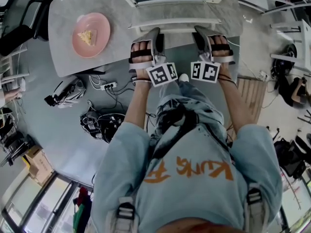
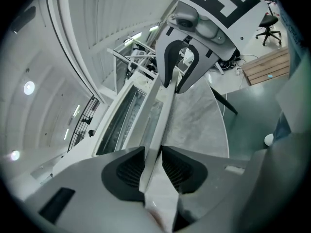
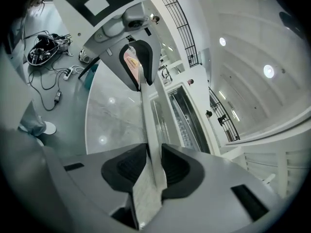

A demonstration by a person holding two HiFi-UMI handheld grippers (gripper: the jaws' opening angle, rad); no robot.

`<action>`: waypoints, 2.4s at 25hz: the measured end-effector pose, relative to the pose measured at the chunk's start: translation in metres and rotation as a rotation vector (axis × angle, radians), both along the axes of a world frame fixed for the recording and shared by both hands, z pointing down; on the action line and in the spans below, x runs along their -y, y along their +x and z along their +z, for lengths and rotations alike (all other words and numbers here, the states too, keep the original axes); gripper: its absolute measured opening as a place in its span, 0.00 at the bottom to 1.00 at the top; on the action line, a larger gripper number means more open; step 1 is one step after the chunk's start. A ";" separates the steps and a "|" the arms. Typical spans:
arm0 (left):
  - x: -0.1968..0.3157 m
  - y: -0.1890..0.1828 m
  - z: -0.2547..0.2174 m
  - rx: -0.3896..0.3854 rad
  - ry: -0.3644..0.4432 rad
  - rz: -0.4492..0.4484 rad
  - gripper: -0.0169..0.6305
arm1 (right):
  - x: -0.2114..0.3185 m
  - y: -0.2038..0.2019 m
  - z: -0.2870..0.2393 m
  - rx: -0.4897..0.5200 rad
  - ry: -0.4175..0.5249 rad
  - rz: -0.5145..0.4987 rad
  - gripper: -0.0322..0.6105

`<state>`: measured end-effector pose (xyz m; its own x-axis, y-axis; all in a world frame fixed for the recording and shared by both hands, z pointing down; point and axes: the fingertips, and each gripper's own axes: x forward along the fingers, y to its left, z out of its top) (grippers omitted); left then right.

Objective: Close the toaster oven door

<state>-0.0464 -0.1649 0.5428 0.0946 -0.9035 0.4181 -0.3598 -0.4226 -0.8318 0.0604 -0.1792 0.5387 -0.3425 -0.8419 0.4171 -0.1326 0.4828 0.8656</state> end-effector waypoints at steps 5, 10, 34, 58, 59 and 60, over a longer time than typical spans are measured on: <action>0.015 -0.001 -0.022 0.002 0.036 0.008 0.18 | 0.015 -0.001 -0.023 0.005 0.038 -0.003 0.21; 0.035 -0.003 -0.043 0.004 0.061 0.026 0.19 | 0.035 -0.004 -0.043 0.005 0.061 -0.006 0.21; 0.132 -0.016 -0.089 0.013 0.134 0.069 0.21 | 0.134 -0.018 -0.087 0.009 0.123 0.040 0.23; 0.113 0.009 -0.148 -0.450 0.033 0.081 0.24 | 0.111 -0.040 -0.158 0.478 -0.011 -0.024 0.17; 0.115 0.010 -0.156 -0.522 0.033 0.072 0.23 | 0.111 -0.042 -0.166 0.504 -0.007 -0.033 0.13; 0.117 0.012 -0.164 -0.582 0.035 0.067 0.21 | 0.112 -0.044 -0.174 0.526 0.002 -0.040 0.09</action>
